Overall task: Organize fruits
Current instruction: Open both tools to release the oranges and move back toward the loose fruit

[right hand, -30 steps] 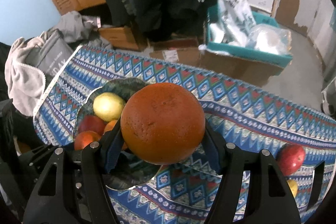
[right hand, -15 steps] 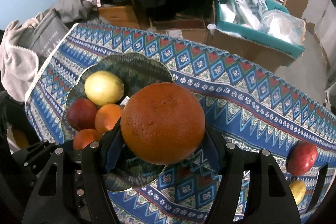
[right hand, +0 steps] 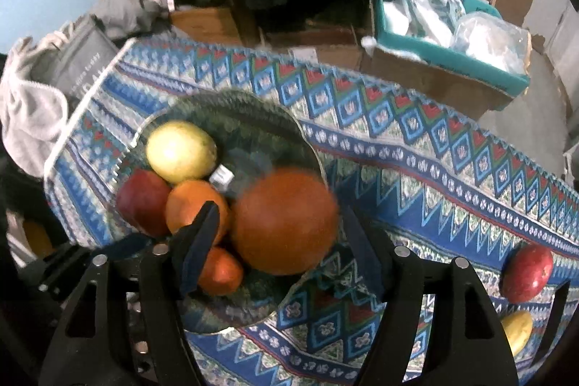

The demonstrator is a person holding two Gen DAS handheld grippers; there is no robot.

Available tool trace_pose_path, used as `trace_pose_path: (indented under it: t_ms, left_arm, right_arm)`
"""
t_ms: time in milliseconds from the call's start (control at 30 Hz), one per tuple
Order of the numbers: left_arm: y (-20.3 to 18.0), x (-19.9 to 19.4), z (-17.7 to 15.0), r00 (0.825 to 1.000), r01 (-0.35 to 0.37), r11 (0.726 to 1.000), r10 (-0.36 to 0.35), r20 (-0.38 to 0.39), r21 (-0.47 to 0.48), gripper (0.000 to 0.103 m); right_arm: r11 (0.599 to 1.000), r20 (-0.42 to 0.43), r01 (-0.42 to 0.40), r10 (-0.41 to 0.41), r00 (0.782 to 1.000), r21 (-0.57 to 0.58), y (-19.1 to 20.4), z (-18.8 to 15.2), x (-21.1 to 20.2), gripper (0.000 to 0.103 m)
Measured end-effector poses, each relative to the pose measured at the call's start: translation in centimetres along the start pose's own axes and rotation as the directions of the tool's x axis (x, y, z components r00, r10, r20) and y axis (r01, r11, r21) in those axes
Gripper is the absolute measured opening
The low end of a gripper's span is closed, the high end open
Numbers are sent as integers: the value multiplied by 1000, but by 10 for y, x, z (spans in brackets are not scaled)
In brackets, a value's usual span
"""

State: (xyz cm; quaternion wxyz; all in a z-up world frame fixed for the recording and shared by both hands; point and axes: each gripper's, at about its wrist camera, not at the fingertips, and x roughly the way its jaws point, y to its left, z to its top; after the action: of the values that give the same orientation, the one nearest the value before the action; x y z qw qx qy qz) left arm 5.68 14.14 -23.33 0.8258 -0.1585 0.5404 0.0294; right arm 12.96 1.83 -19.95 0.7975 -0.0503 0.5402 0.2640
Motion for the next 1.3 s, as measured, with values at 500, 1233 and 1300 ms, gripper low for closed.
trace_pose_path:
  t_ms: [500, 1233, 1300]
  left_arm:
    - [-10, -29, 4, 996, -20, 999, 17, 86, 33, 65]
    - [-49, -76, 5, 979, -16, 995, -5, 204, 101, 77]
    - [-56, -82, 4, 975, -21, 993, -5, 220, 115, 77]
  right_arm:
    - [995, 91, 103, -101, 991, -14, 1, 5, -39, 75]
    - [969, 249, 240, -245, 937, 49, -27, -19, -128, 79]
    - [967, 258, 248, -256, 932, 63, -33, -24, -136, 81]
